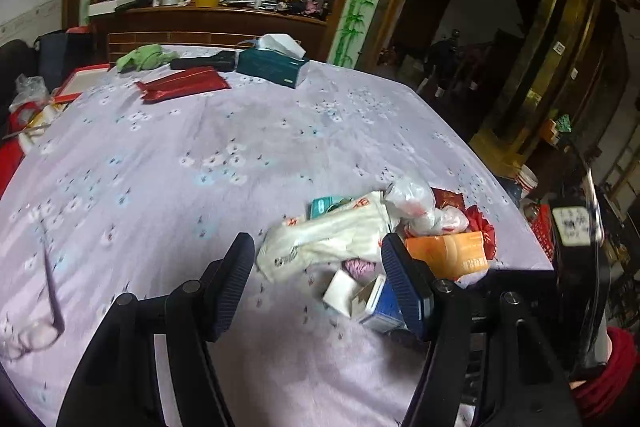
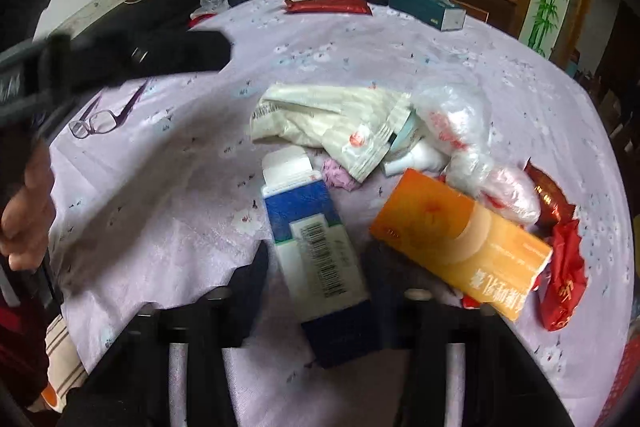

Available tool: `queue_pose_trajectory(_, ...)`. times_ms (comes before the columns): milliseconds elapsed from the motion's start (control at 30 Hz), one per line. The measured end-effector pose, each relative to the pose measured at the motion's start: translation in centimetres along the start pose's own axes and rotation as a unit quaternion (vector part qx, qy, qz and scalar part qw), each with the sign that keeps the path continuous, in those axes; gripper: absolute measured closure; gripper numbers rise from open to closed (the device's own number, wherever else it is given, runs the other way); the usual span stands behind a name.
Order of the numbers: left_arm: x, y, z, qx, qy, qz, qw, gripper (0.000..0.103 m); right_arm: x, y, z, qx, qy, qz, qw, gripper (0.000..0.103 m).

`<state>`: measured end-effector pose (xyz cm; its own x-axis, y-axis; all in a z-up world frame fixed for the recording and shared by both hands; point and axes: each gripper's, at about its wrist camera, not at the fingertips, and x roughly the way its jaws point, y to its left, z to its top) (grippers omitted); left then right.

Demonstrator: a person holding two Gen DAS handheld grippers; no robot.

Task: Collect trash
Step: 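Grasp the blue-and-white box with the right gripper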

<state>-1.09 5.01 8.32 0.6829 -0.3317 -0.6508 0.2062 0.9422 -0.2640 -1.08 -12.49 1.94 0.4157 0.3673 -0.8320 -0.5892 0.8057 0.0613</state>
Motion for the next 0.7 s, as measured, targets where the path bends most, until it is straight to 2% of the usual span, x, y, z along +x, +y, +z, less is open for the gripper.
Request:
queue_pose_trajectory(133, 1.3, 0.3, 0.5, 0.000, 0.010, -0.003, 0.9999, 0.035, -1.6, -0.1, -1.1, 0.012, -0.013, 0.016, 1.000, 0.060)
queue_pose_trajectory(300, 3.3, 0.2, 1.9, 0.004, 0.014, -0.024, 0.9996, 0.030, -5.8, -1.2, -3.4, 0.059, -0.058, 0.055, 0.995, 0.066)
queue_pose_trajectory(367, 4.7, 0.2, 2.5, -0.002, 0.017, -0.018, 0.9997, 0.030, -6.8, -1.8, -4.0, 0.082, -0.071, 0.065, 0.992, 0.066)
queue_pose_trajectory(533, 8.3, 0.3, 2.8, -0.013, 0.070, -0.039, 0.9967, 0.030, -8.6, -3.5, -5.6, 0.120, -0.092, 0.069, 0.986, 0.066)
queue_pose_trajectory(567, 8.5, 0.1, 2.5, -0.007, 0.079, -0.042, 0.9959, 0.030, -8.9, -3.8, -5.9, 0.126, -0.095, 0.069, 0.985, 0.066)
queue_pose_trajectory(700, 6.8, -1.6, 1.1, 0.047, 0.071, -0.041, 0.9956, 0.030, -9.8, -5.2, -6.9, 0.147, -0.106, 0.074, 0.981, 0.066)
